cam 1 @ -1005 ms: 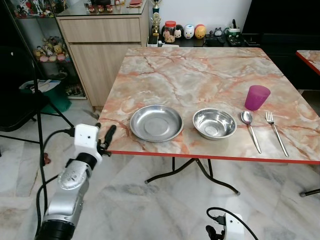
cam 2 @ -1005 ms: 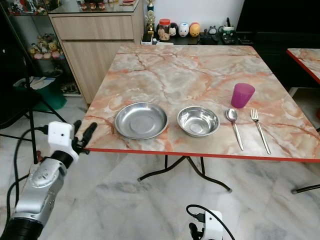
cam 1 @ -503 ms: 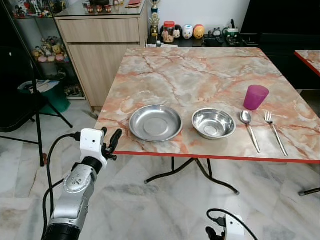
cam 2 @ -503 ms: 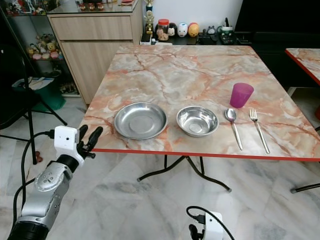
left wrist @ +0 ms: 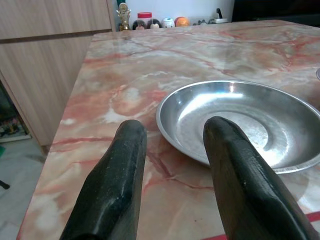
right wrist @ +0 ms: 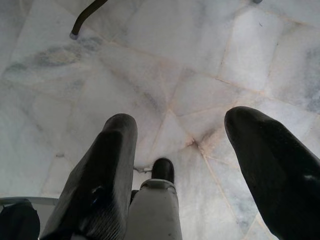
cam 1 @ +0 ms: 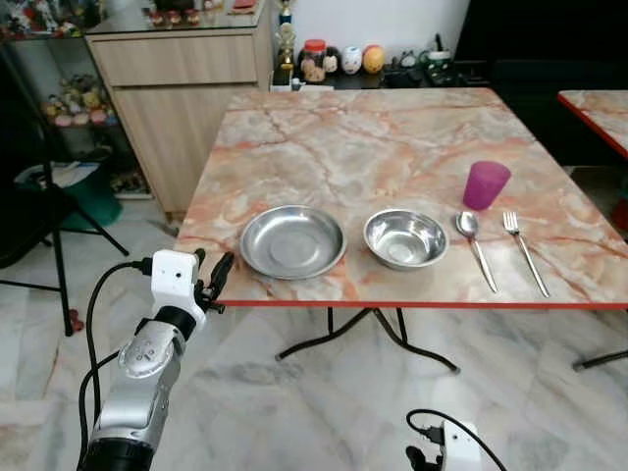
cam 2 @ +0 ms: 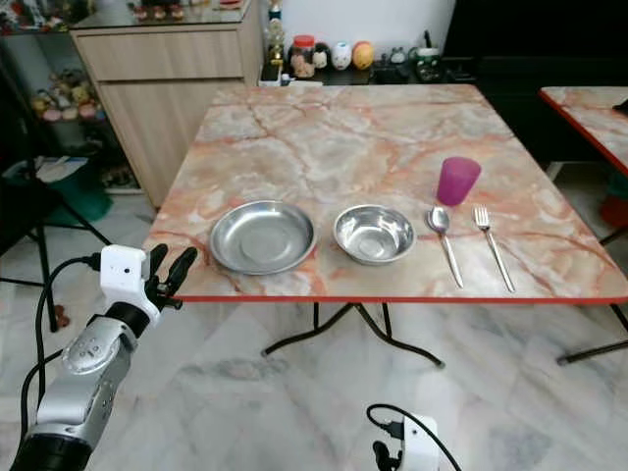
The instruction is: Setting the table
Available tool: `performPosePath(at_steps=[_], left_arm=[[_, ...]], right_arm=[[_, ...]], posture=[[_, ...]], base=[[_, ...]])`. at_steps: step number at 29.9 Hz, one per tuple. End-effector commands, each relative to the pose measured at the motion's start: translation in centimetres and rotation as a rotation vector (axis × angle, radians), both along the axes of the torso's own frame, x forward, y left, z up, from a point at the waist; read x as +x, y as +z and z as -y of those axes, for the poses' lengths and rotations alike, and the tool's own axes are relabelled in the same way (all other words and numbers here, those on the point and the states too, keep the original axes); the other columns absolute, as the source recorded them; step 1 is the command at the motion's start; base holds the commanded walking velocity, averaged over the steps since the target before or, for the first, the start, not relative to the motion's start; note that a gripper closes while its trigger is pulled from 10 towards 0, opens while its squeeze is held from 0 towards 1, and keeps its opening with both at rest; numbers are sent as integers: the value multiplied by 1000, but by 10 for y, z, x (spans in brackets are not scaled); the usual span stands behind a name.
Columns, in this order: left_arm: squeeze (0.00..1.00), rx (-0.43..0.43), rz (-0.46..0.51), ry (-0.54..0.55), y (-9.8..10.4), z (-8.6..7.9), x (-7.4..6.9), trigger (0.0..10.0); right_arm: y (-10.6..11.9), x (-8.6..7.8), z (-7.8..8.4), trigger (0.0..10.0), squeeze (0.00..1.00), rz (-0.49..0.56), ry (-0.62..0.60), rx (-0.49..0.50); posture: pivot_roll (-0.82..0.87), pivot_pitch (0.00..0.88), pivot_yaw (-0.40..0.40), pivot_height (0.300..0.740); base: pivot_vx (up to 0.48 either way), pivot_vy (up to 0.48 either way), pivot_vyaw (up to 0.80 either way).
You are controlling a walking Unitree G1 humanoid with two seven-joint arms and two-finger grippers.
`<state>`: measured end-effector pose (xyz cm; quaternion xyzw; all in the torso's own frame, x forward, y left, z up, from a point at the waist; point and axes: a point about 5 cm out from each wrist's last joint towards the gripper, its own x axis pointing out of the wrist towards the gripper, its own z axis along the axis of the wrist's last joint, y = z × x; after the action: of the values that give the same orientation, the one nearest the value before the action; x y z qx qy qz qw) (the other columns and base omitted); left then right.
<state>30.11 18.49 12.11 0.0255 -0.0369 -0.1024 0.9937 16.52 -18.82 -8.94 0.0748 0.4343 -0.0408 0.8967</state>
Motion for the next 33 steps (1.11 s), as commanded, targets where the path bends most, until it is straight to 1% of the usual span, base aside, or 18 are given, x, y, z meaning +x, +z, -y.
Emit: performPosePath(at_steps=[1, 20, 27, 33], left_arm=[[0, 9, 9, 8, 5, -4, 1, 10000], [0, 4, 12, 19, 5, -5, 2, 10000], [0, -13, 5, 26, 6, -5, 3, 10000], [0, -56, -24, 20, 9, -5, 7, 10000]], right_arm=[[0, 1, -2, 10000, 0, 5, -7, 9], [1, 2, -2, 10000, 0, 2, 15, 10], [1, 2, -1, 10000, 0, 1, 3, 7], [1, 2, -1, 10000, 0, 0, -12, -1]], posture=[[52, 0, -13, 740], [55, 0, -18, 740], [56, 0, -20, 740], [57, 0, -18, 740]], base=[[270, 0, 0], [312, 0, 0], [0, 0, 0], [0, 0, 0]])
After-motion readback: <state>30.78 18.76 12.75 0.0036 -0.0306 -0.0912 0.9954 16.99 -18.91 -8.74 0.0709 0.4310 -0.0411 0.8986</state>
